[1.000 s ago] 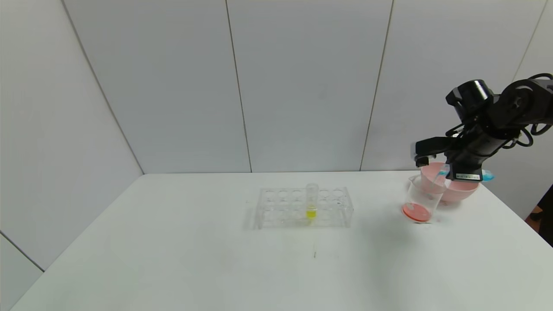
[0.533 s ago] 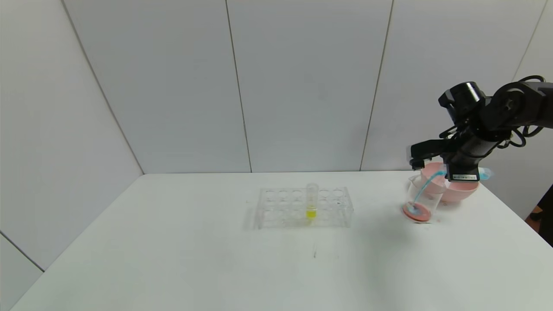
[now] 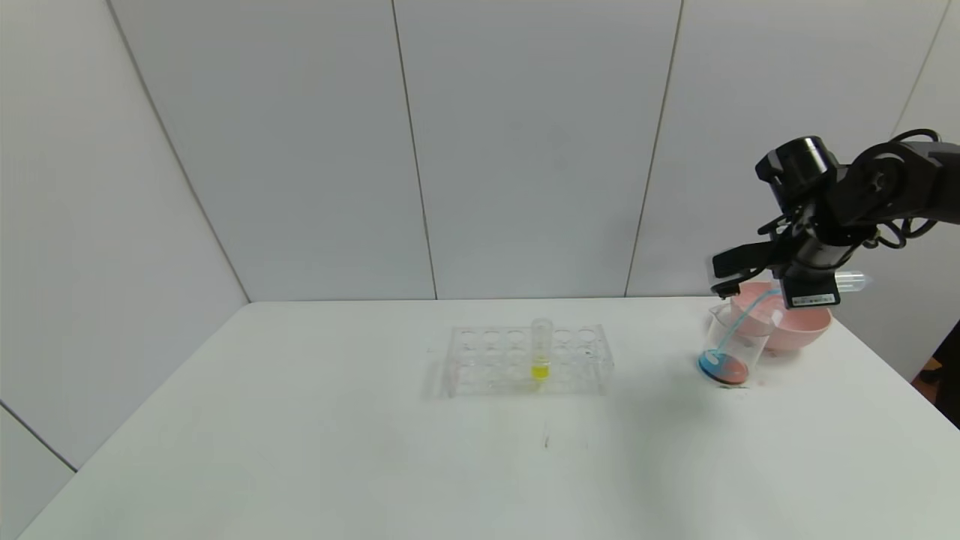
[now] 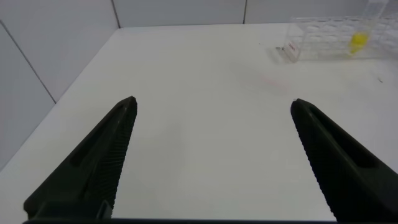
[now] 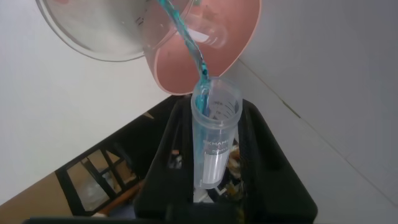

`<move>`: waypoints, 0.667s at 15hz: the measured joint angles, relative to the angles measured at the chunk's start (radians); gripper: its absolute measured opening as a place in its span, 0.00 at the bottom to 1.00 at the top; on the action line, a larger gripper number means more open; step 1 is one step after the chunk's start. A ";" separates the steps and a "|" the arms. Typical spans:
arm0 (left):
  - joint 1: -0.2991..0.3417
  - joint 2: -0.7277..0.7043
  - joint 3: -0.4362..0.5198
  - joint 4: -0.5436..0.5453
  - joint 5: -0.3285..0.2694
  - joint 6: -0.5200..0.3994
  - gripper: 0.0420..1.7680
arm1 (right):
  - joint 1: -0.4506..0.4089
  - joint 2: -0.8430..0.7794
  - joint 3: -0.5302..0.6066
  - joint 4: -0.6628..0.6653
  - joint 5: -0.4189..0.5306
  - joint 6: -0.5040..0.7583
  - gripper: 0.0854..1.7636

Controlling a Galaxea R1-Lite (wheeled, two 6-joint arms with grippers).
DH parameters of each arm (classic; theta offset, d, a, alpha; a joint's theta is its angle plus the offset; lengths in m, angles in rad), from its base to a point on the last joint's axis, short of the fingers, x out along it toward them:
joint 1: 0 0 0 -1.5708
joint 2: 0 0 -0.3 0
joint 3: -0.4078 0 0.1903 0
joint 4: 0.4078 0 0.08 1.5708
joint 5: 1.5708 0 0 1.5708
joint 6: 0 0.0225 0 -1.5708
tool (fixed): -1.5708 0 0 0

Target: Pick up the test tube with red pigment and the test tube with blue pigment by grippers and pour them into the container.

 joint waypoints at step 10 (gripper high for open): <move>0.000 0.000 0.000 0.000 0.000 0.000 1.00 | 0.045 -0.001 0.000 -0.070 -0.170 -0.127 0.24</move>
